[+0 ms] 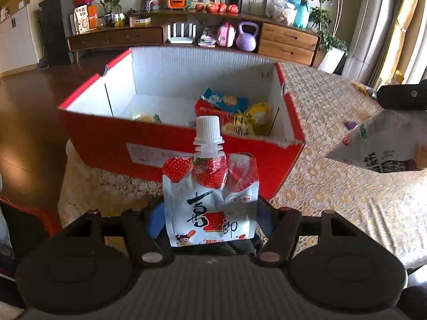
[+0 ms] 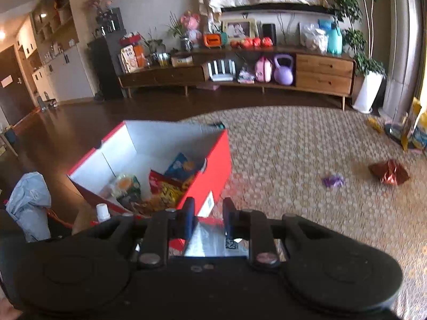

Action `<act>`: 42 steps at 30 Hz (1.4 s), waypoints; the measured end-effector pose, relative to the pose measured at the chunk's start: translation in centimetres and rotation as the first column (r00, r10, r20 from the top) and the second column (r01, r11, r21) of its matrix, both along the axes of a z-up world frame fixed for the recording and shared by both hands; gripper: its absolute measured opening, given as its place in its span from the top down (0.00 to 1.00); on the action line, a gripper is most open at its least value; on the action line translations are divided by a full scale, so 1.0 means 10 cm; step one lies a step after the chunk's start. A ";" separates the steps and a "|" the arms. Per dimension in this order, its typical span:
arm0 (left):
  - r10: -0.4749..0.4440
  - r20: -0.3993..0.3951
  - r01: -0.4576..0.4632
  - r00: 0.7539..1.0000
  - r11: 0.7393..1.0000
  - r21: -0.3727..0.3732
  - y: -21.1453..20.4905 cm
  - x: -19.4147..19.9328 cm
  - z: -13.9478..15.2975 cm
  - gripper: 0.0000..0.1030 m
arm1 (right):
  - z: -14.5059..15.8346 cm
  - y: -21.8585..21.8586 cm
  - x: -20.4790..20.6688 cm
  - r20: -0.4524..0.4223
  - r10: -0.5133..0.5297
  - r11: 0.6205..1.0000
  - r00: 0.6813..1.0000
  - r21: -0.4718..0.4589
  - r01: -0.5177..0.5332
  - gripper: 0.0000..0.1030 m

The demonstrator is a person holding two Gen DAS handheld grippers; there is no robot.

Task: Organize snacks
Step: 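Carry the jelly pouch and white-green packet with both grippers over the red box, then open the left gripper to drop the jelly pouch while the right drops the packet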

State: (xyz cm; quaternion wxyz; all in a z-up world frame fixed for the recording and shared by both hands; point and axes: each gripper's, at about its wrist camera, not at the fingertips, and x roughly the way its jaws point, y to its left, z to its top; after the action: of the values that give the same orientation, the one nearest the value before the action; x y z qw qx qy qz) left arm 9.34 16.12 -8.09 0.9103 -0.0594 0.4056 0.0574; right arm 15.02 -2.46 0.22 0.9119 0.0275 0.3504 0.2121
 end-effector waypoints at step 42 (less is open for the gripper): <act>-0.035 -0.160 0.046 0.986 0.997 0.070 0.93 1.44 0.00 0.34 | -0.35 1.18 0.91 0.025 0.146 0.989 0.989 0.004 -0.146 0.80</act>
State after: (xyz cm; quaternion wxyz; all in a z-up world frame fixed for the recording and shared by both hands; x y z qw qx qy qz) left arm 23.69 25.44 -8.10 0.8776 -0.0131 0.4756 0.0583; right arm 24.09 9.38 -3.24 0.8981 0.0019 0.3394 0.2797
